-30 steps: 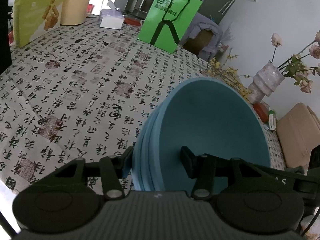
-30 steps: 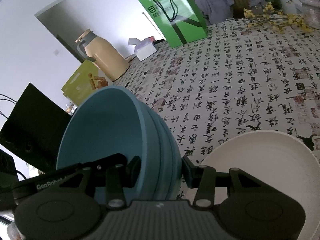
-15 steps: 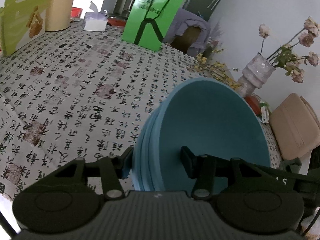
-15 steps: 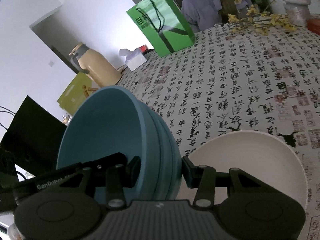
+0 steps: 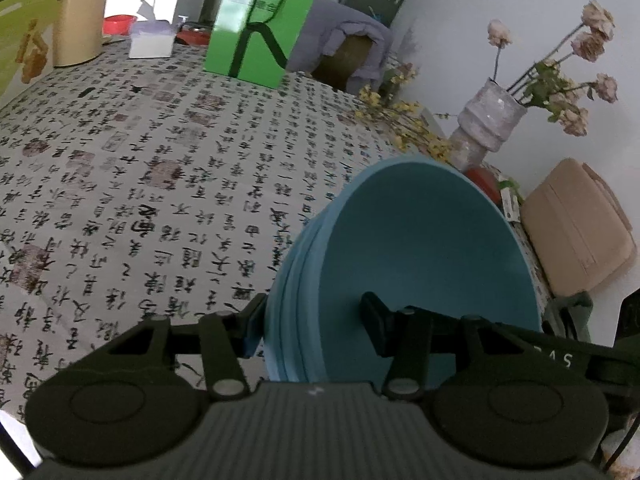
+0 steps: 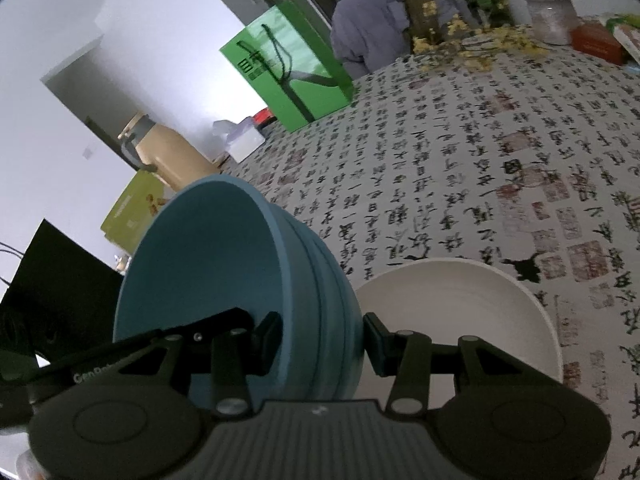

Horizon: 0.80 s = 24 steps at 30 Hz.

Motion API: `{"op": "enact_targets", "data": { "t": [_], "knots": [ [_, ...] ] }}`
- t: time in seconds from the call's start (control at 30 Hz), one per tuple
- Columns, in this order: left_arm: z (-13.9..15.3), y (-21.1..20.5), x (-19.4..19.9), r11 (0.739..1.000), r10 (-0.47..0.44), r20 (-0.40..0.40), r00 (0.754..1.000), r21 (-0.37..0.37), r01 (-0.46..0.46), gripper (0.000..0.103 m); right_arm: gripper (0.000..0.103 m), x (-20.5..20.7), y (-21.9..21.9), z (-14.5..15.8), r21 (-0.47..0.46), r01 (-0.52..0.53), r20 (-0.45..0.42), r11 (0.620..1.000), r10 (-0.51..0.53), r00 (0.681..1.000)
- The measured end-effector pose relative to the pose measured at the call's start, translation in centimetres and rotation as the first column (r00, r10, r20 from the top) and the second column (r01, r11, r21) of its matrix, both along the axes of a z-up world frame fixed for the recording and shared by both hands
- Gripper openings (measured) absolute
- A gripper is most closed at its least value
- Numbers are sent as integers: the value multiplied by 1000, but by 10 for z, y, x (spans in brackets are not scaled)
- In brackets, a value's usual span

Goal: Organize plates and bowls
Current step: 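Move the blue bowl stack with both grippers over the white plate stack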

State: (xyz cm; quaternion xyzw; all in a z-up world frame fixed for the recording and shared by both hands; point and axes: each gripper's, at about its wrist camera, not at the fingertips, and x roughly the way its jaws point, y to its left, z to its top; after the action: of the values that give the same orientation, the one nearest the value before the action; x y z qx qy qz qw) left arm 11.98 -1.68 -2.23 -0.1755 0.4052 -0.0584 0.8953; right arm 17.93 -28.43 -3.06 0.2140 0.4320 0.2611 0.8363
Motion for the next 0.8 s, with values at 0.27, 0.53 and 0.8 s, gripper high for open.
{"op": "enact_targets", "data": {
  "t": [0.27,0.53,0.8],
  "knots": [
    [-4,-24,3,999,-53,-10,999,10,53,51,45,-7,-24,-6,3,53,-12,999,-53,999],
    [-12,-40,5,996,-85,-28,996,14,86,51,45,-12,-39,-16,0,87,-31,996,-87,996],
    [-23,-50,7,993,-118,-45,992,4,118,51,45,-17,-49,-25,-15,122,-45,992,-123,991]
  ]
}}
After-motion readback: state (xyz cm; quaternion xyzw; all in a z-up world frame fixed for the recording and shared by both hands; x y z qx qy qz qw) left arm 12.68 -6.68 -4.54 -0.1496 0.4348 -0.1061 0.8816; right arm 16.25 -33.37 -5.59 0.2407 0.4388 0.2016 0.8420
